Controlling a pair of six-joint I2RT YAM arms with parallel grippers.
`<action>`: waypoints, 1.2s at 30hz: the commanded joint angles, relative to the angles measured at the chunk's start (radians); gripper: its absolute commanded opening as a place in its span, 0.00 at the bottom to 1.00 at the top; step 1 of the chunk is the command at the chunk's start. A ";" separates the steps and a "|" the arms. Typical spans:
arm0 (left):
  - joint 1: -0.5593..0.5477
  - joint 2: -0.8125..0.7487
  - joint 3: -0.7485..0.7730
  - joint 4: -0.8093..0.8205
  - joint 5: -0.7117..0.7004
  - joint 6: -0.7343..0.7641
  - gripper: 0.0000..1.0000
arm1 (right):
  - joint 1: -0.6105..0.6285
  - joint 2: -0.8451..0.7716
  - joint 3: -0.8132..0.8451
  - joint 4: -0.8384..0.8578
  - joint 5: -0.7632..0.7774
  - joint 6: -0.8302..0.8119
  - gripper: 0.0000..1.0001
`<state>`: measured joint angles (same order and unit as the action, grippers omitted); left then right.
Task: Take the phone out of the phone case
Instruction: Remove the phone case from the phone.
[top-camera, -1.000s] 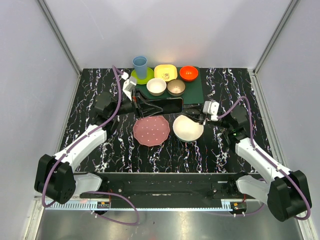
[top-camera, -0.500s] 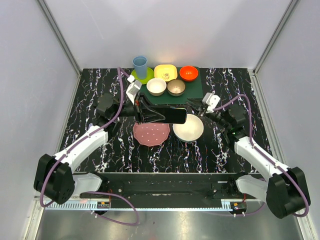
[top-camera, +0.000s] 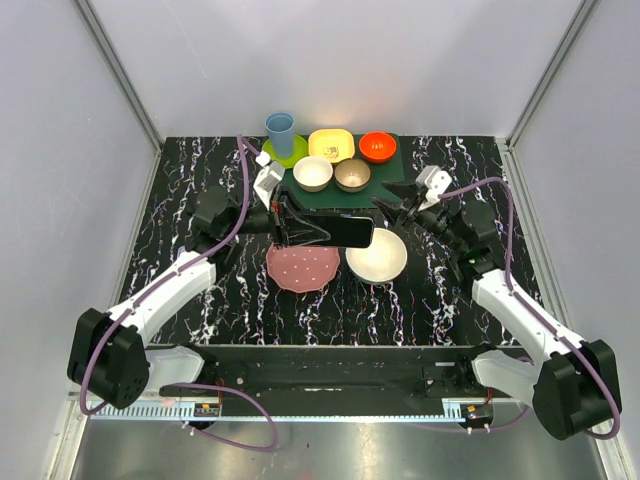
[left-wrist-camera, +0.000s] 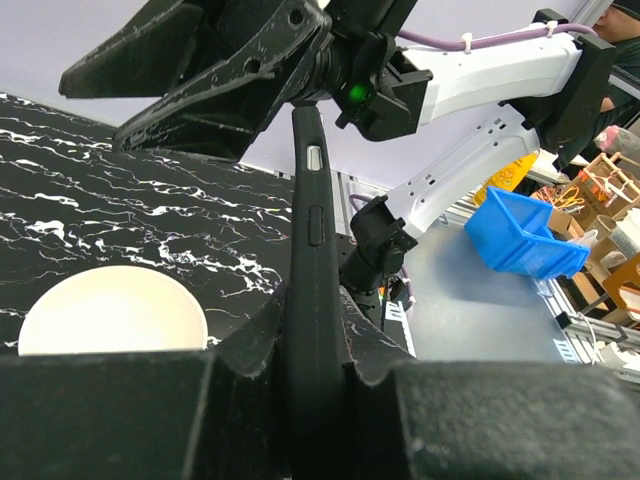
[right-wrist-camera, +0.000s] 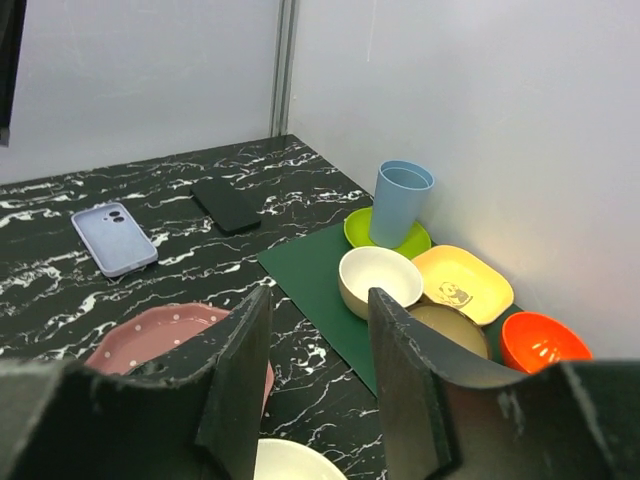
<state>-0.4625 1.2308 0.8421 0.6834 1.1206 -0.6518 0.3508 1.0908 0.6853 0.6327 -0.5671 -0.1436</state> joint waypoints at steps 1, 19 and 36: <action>0.004 -0.048 0.051 0.009 -0.039 0.064 0.00 | -0.019 -0.035 0.057 -0.008 0.013 0.114 0.49; 0.035 -0.063 0.057 -0.122 -0.163 0.155 0.00 | -0.082 -0.042 0.141 -0.044 -0.310 0.417 0.44; 0.033 -0.042 0.054 -0.055 -0.128 0.092 0.00 | -0.082 -0.011 0.102 0.035 -0.303 0.432 0.38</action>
<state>-0.4313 1.2125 0.8433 0.5129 0.9844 -0.5293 0.2722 1.0767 0.7834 0.6098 -0.8982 0.2825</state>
